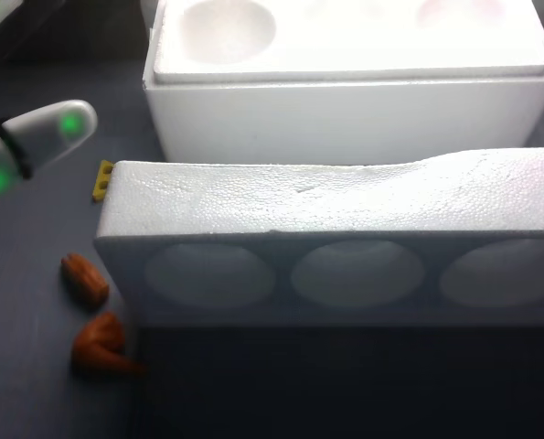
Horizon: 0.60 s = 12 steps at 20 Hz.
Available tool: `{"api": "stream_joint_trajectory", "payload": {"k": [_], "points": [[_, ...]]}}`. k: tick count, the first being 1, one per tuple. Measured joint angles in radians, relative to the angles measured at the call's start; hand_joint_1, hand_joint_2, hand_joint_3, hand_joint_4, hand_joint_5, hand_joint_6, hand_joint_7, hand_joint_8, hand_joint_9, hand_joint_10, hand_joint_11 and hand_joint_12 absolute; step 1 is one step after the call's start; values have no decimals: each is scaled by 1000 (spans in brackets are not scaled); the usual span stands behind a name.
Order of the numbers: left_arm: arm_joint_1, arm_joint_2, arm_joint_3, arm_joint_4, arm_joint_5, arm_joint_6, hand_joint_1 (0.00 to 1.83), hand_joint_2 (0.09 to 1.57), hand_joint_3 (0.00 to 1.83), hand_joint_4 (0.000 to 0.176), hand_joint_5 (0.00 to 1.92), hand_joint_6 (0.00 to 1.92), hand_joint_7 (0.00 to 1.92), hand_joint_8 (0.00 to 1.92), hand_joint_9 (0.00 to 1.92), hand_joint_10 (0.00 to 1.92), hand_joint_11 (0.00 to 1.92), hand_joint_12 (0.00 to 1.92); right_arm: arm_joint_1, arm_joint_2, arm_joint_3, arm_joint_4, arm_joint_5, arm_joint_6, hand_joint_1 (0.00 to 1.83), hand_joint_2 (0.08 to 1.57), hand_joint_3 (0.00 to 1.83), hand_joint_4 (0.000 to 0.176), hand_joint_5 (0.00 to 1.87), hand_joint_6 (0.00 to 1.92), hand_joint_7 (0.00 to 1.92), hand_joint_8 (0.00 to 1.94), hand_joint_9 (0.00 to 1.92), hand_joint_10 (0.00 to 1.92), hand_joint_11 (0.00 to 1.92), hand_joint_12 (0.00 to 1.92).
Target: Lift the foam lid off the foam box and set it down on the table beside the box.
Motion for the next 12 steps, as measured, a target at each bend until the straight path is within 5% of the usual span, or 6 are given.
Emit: {"api": "stream_joint_trajectory", "payload": {"k": [3, 4, 8, 12], "points": [[-97, -53, 50, 79, 117, -10, 283, 1251, 0, 149, 0, 0, 0, 0, 0, 0, 0, 0, 59, -14, 32, -39, -53, -5, 277, 1369, 0, 0, 0, 0, 0, 0, 0, 0, 0, 0], [-118, -68, 63, 103, 151, -19, 295, 1262, 3, 130, 0, 0, 0, 0, 0, 0, 0, 0, 85, -26, 48, -48, -79, -5, 259, 1377, 0, 0, 0, 0, 0, 0, 0, 0, 13, 6], [-161, -86, 87, 137, 208, -26, 306, 1285, 8, 108, 0, 0, 0, 0, 0, 0, 0, 0, 203, -64, 93, -113, -193, -22, 280, 1391, 1, 0, 0, 0, 0, 0, 0, 0, 0, 0], [-186, -88, 94, 144, 217, -27, 290, 1298, 8, 115, 0, 0, 0, 0, 0, 0, 0, 0, 249, -77, 99, -161, -251, -37, 406, 1321, 0, 0, 0, 0, 0, 0, 0, 0, 0, 0]]}}
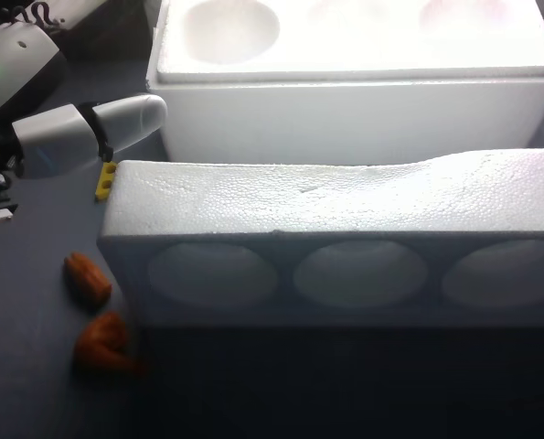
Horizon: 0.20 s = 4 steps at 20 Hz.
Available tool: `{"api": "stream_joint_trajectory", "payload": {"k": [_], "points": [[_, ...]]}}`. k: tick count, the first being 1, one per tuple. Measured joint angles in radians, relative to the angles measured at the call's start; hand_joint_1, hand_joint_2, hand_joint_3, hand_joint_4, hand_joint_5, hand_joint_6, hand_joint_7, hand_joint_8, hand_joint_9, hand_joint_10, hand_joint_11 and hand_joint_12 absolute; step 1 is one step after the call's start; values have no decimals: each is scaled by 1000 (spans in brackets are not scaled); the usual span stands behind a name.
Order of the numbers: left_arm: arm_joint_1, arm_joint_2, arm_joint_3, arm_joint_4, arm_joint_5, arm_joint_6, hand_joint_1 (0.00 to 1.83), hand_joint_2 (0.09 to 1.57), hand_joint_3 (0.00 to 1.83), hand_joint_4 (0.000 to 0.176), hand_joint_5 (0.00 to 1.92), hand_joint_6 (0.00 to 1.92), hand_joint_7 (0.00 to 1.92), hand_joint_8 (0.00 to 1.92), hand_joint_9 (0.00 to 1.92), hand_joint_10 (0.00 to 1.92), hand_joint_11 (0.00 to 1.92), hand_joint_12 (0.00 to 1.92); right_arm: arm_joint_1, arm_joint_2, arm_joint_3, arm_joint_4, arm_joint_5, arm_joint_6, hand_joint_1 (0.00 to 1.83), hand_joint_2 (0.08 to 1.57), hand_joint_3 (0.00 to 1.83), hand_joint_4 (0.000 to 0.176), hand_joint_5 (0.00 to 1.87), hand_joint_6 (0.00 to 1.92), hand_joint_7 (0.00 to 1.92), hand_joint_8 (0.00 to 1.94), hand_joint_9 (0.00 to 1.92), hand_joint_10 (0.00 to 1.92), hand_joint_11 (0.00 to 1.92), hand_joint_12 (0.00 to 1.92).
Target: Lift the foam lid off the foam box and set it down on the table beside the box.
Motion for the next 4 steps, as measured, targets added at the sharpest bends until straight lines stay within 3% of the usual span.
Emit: {"api": "stream_joint_trajectory", "payload": {"k": [1, 2, 4], "points": [[-2, 0, 0, 3, 0, 0, 296, 1303, 10, 108, 0, 0, 0, 0, 0, 0, 0, 0, 0, 0, 2, 5, -8, -1, 377, 1321, 0, 0, 0, 0, 0, 0, 0, 0, 0, 0], [-3, -2, 0, 4, -2, 0, 312, 1301, 6, 124, 0, 0, 0, 0, 0, 0, 0, 0, 0, 0, 2, 10, -10, -1, 288, 1314, 0, 0, 0, 0, 0, 0, 0, 0, 0, 0], [-3, -2, 0, 13, -5, 0, 355, 1307, 5, 127, 0, 0, 0, 0, 0, 0, 0, 0, 0, 1, 2, 12, -7, -1, 394, 1313, 0, 0, 0, 0, 0, 0, 0, 0, 0, 0]]}}
